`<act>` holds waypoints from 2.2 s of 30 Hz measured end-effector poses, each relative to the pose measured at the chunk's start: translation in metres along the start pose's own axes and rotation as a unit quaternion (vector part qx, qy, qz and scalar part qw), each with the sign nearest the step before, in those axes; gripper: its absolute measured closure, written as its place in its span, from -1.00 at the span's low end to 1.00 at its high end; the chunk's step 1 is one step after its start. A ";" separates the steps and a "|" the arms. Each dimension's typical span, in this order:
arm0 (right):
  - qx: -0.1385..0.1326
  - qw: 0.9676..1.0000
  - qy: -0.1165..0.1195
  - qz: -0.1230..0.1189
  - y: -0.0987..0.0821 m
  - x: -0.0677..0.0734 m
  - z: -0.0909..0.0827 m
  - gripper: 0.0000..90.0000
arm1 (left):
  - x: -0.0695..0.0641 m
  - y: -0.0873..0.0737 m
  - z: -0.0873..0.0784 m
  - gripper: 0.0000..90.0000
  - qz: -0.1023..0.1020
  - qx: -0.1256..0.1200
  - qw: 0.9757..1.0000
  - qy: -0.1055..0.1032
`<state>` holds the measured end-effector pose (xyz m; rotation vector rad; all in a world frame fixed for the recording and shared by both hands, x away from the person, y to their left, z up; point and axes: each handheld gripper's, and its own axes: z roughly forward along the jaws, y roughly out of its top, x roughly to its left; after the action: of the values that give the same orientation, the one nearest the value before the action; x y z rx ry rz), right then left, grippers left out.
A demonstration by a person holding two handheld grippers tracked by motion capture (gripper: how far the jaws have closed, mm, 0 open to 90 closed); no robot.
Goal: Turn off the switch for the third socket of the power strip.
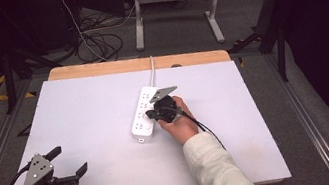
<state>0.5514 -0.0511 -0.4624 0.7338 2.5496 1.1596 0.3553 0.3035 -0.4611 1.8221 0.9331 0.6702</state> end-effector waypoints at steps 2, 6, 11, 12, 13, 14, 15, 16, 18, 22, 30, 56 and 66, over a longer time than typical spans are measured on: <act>0.000 1.000 -0.003 -0.002 0.000 0.001 0.000 1.00 | 0.000 0.000 0.000 -0.95 -0.001 -0.001 1.000 0.000; 0.005 1.000 -0.002 -0.001 0.000 0.000 0.001 1.00 | 0.000 0.000 0.000 -0.95 0.003 0.000 1.000 -0.001; 0.004 1.000 0.001 0.001 0.000 -0.001 0.000 1.00 | 0.000 0.000 0.000 -0.95 0.003 0.000 1.000 -0.001; 0.004 1.000 0.001 0.007 0.001 -0.001 0.000 1.00 | 0.000 0.000 0.000 -0.95 0.000 -0.001 1.000 -0.001; 0.000 1.000 0.001 0.006 0.001 -0.001 -0.001 1.00 | 0.000 0.000 0.000 -0.95 -0.003 -0.001 1.000 0.000; 0.002 1.000 0.003 0.002 0.003 0.000 -0.002 1.00 | 0.000 0.000 0.000 -0.95 -0.003 -0.001 1.000 0.000; 0.006 1.000 0.004 -0.004 0.005 0.001 -0.003 1.00 | 0.000 0.000 0.001 -0.95 -0.002 -0.002 1.000 0.000; -0.001 1.000 0.004 -0.006 0.006 0.002 -0.004 1.00 | 0.000 0.000 0.001 -0.95 -0.001 -0.001 1.000 0.000; -0.010 1.000 0.004 -0.006 0.009 0.002 -0.007 1.00 | 0.000 0.000 0.001 -0.95 -0.003 -0.002 1.000 0.001; -0.017 1.000 -0.002 -0.015 0.014 0.005 -0.013 1.00 | 0.000 0.000 0.000 -0.95 -0.001 0.000 1.000 0.000; -0.041 0.999 -0.003 -0.025 0.024 0.013 -0.029 1.00 | 0.000 0.000 0.001 -0.95 -0.001 0.000 1.000 0.001; -0.084 0.996 -0.014 -0.031 0.035 0.015 -0.064 0.64 | 0.000 0.000 0.001 -0.95 -0.003 -0.001 1.000 0.002; -0.103 0.994 -0.029 -0.020 0.027 0.014 -0.096 0.12 | 0.000 0.000 0.001 -0.95 -0.001 0.002 1.000 0.002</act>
<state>0.5093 -0.0893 -0.3789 0.6530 2.3415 1.3435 0.3559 0.3026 -0.4612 1.8226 0.9393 0.6705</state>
